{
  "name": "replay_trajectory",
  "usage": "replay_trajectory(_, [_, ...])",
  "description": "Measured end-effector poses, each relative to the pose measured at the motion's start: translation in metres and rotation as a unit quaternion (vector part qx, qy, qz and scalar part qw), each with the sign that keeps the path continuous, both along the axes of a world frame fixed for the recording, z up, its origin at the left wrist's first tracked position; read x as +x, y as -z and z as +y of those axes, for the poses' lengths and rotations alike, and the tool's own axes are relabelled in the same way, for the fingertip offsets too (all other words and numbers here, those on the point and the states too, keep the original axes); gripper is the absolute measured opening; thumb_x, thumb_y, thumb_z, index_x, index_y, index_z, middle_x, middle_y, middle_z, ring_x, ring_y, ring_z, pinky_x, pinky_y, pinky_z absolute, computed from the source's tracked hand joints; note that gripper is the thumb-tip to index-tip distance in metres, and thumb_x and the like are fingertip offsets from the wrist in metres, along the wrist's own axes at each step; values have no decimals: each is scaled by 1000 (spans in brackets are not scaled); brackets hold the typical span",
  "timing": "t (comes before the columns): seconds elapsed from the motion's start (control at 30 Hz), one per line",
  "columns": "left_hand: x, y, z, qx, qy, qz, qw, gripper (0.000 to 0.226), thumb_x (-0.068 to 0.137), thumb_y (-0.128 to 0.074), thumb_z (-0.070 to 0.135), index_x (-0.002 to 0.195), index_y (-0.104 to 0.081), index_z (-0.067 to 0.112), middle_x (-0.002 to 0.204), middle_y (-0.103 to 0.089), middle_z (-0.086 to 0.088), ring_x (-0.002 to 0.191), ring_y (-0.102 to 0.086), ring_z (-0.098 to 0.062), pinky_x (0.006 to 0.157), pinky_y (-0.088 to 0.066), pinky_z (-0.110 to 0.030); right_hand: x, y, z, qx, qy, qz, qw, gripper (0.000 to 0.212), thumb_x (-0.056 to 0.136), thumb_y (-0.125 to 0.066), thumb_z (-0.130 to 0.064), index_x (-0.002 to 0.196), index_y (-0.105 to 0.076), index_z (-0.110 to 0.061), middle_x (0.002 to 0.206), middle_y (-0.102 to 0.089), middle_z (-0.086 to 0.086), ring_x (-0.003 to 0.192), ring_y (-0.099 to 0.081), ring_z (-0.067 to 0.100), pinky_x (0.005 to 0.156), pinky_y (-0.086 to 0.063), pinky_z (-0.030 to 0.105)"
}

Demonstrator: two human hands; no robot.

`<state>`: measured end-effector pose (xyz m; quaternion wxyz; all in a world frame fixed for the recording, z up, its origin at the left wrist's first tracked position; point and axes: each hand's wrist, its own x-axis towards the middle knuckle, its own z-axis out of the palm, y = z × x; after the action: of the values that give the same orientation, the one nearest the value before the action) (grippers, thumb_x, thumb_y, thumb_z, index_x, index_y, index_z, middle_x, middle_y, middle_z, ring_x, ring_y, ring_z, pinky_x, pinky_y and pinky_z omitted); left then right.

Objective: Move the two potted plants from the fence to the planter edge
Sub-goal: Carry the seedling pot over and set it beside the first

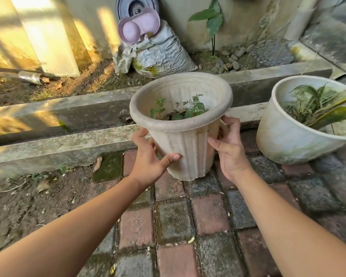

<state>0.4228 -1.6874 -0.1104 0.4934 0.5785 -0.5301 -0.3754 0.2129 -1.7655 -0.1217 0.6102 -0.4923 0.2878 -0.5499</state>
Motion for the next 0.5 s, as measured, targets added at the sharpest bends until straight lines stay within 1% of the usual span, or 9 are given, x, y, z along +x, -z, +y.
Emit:
replay_trajectory(0.1, [2,7,1,4,17,-29,999,144,54,-77,89,146,-11,0,158,-41,-25,142,-52,-21,115,-46,-17,1,13,8,20,30,-14,999,56,72,-73,3,116,-52,-25,113,-75,-12,110,-69,4,92,-54,24])
replay_trajectory(0.13, [2,8,1,2,17,-35,999,143,56,-76,89,146,-11,-1,156,-41,-23,139,-52,-17,111,-45,-9,3,16,10,25,39,-19,999,56,71,-76,1,116,-52,-24,111,-77,-13,109,-69,4,91,-54,24])
replay_trajectory(0.17, [2,10,2,-1,15,-37,999,142,57,-76,89,146,-11,-1,155,-42,-22,138,-51,-13,110,-44,-6,4,18,11,31,44,-23,998,57,70,-80,-3,116,-53,-24,111,-77,-12,109,-69,5,91,-54,24])
replay_trajectory(0.23, [2,13,3,-7,16,-36,999,142,59,-76,88,147,-10,-1,155,-41,-20,140,-50,-13,111,-43,-6,4,18,12,37,48,-29,998,58,66,-85,-11,115,-56,-24,115,-74,-4,112,-68,9,95,-53,28])
replay_trajectory(0.3, [1,16,6,-16,24,-35,999,144,60,-76,87,147,-8,-5,156,-37,-20,142,-48,-14,112,-41,-6,0,19,15,42,45,-30,998,62,65,-91,-17,116,-58,-25,123,-70,3,120,-65,16,103,-50,37])
replay_trajectory(0.37, [0,19,9,-23,30,-38,999,143,63,-76,85,147,-7,-9,158,-32,-21,147,-43,-16,117,-40,-10,-3,21,21,56,44,-25,997,71,63,-99,-31,120,-58,-26,132,-69,1,131,-61,19,111,-49,41])
replay_trajectory(0.43, [-1,21,10,-26,40,-47,998,138,67,-77,78,146,-7,-11,159,-30,-23,151,-40,-18,121,-38,-15,-7,23,26,61,50,-17,997,76,62,-98,-42,124,-57,-28,137,-66,-2,139,-56,22,115,-48,41])
replay_trajectory(0.47, [-1,22,8,-25,44,-55,997,132,71,-79,69,146,-7,-12,160,-30,-24,150,-40,-17,120,-38,-12,-9,25,27,57,52,-14,997,72,67,-97,-39,125,-57,-28,140,-65,-2,141,-54,24,116,-47,43])
replay_trajectory(0.5, [-1,23,6,-20,43,-66,997,125,73,-81,57,146,-7,-12,160,-31,-27,148,-41,-17,116,-37,-7,-11,27,25,51,53,-9,997,64,73,-94,-28,125,-56,-28,141,-63,-1,142,-53,27,117,-46,45])
